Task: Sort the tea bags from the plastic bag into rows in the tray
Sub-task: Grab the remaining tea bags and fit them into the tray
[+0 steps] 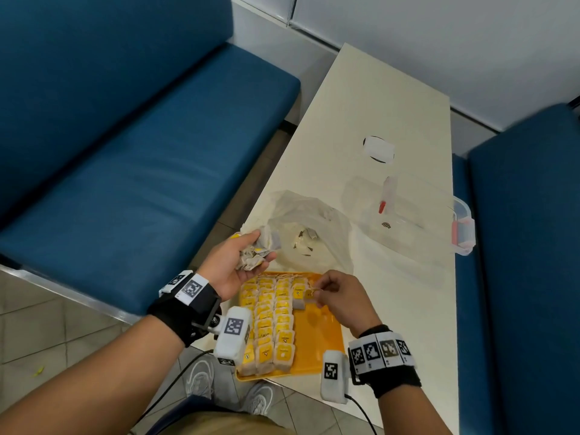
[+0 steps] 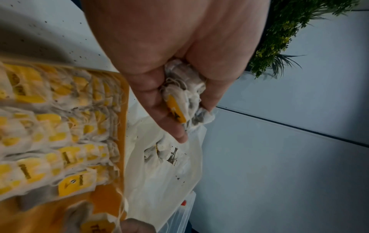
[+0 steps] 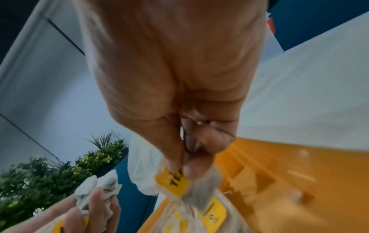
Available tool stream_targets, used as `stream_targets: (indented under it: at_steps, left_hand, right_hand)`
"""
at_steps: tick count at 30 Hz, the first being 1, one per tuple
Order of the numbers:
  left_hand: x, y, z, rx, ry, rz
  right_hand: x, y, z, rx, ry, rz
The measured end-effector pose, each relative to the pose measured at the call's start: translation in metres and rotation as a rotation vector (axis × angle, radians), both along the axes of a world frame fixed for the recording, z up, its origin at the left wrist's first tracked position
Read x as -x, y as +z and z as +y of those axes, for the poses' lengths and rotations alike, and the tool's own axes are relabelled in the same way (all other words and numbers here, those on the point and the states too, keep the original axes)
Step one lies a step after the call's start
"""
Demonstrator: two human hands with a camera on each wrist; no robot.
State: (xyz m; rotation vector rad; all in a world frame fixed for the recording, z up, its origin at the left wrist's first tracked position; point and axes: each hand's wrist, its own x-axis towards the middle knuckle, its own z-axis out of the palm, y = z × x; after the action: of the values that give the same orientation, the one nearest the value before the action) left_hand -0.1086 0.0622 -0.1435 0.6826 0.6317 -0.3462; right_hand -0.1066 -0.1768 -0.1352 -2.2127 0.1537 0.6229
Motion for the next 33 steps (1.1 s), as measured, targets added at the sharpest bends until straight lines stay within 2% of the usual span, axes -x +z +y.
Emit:
stream_targets:
  at_steps: [5, 12, 22, 27, 33]
  left_hand:
    - [0.007, -0.006, -0.011, -0.014, -0.056, -0.009]
    - [0.013, -0.014, -0.016, -0.029, -0.066, -0.016]
    - [0.012, -0.016, -0.015, -0.063, -0.078, -0.027]
    - [0.011, -0.015, -0.015, -0.071, -0.108, -0.028]
    - [0.011, -0.014, -0.013, -0.086, -0.143, -0.024]
  right_hand:
    - [0.002, -0.012, 0.009, 0.172, 0.149, 0.125]
    - [0.003, -0.034, 0.025, 0.231, 0.075, 0.259]
    - [0.011, -0.036, 0.036, 0.434, 0.09, 0.074]
    - [0.009, -0.042, 0.037, 0.369, -0.01, 0.032]
    - [0.009, -0.047, 0.038, 0.299, -0.071, 0.066]
